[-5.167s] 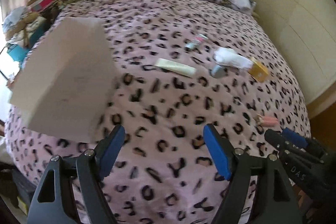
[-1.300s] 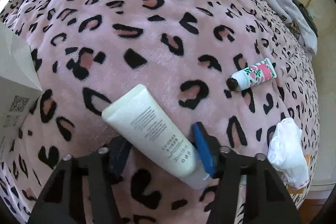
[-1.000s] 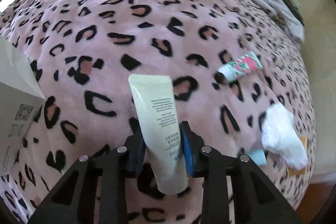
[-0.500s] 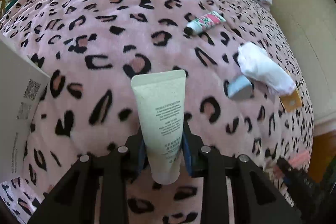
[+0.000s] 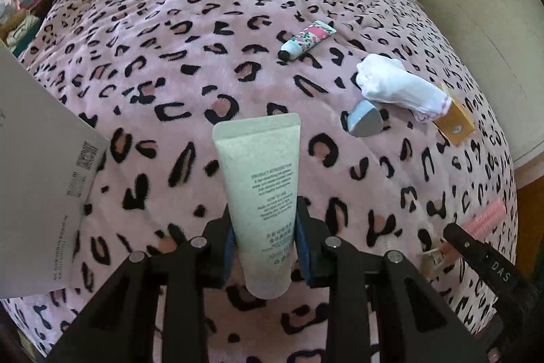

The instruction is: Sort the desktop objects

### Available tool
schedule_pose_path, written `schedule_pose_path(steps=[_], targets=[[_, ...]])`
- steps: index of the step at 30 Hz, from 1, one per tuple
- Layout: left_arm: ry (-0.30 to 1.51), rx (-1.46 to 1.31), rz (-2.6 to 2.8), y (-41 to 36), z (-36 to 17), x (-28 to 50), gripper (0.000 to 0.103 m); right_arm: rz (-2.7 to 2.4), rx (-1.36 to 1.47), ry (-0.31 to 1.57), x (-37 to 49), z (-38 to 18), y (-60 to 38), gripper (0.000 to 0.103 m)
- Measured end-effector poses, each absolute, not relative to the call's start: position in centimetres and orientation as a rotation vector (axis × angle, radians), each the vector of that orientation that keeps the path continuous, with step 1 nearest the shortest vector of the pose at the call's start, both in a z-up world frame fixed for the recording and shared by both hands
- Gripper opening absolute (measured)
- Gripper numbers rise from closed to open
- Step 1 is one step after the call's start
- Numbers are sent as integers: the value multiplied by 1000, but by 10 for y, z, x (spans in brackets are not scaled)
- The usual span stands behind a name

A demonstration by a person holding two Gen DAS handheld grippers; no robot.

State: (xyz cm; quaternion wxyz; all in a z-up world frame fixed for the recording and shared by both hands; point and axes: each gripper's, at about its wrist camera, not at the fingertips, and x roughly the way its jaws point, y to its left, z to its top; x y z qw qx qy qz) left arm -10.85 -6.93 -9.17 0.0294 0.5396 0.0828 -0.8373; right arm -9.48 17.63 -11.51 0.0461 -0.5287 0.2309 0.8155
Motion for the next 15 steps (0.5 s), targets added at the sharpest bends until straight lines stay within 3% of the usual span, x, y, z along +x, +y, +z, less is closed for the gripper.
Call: schedule_pose_path(steps=[15], targets=[[136,1617,-2568,-71,-53,-71,31,2708,-1659,399,-65,-60,123,24]])
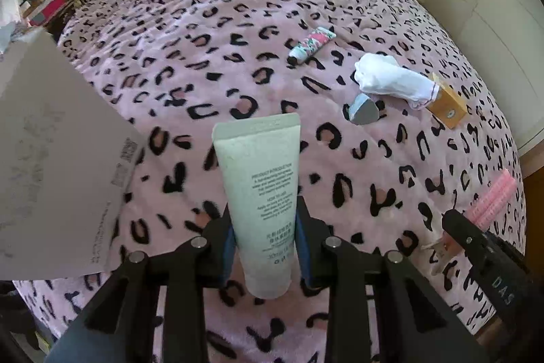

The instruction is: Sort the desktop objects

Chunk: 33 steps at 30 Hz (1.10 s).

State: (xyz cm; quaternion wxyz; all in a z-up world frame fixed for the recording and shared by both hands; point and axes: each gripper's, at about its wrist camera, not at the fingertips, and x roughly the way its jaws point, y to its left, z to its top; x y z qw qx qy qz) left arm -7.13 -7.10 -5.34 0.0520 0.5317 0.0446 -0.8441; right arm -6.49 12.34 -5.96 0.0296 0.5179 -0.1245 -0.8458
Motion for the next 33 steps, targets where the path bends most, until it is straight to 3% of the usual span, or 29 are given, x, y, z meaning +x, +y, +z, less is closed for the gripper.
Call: schedule_pose_path(steps=[26,33], targets=[[156,1450,-2523,-119,16,53,31,-2704,1452,115,21,24,49,24],[151,1450,-2515,-119,12,68,31,-2684,1464,125,40,24,48,24]])
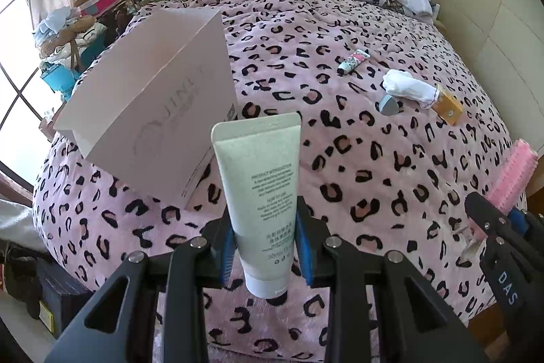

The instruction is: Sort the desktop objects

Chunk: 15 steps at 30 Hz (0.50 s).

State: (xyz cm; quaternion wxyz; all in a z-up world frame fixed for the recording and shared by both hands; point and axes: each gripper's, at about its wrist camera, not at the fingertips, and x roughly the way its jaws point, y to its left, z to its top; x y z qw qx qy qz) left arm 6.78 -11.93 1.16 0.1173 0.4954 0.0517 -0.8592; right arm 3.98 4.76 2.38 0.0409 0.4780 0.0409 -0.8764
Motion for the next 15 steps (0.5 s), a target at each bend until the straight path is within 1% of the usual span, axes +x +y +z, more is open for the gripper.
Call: schedule_pose_path(steps=[8,15], targets=[[150,1418,-2532,-119,25,82,31,-2680,1446,146,53,33,42,24],[192,1400,-2533,-134,39,99,31,-2655,1413,185,58,45,18,24]])
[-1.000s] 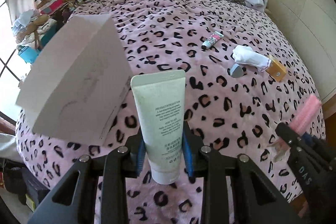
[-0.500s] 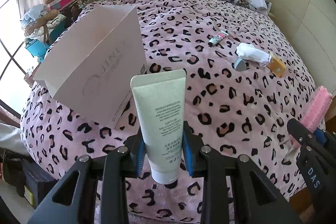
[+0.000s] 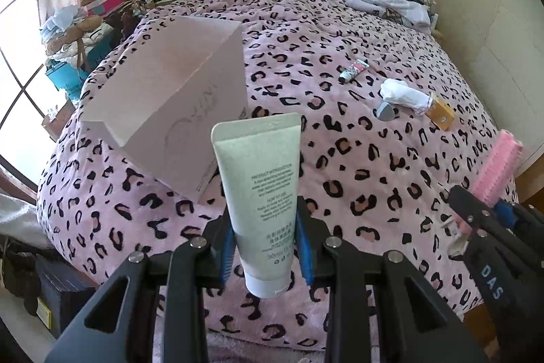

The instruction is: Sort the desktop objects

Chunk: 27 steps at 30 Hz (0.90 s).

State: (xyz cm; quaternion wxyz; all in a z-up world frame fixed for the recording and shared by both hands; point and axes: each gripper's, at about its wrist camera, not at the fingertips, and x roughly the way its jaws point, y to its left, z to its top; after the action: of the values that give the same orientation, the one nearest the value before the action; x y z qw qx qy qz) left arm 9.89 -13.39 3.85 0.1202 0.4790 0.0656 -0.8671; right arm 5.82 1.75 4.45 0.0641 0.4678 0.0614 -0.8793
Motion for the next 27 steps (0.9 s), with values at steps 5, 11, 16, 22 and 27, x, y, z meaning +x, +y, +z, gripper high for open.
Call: schedule_pose_path(steps=[5,11,16,22,27], targets=[[224,1369,-2510,-152,48,107,31,-2610,1379,226,62,50,-10,24],[255,1344,-2477,-173,56,113,31,-2574,1341,265,63,58,-36,24],[282,1317,-2467,-188,64,115,31,-2531,1317,290,59,64,-55,24],[302,1291,-2446,-205,71,112,31,-2446,1311,279,49,69,-77,24],[320,1288,-2429,-218,70,110,31,-2404,1315,277,40,69,-91,24]])
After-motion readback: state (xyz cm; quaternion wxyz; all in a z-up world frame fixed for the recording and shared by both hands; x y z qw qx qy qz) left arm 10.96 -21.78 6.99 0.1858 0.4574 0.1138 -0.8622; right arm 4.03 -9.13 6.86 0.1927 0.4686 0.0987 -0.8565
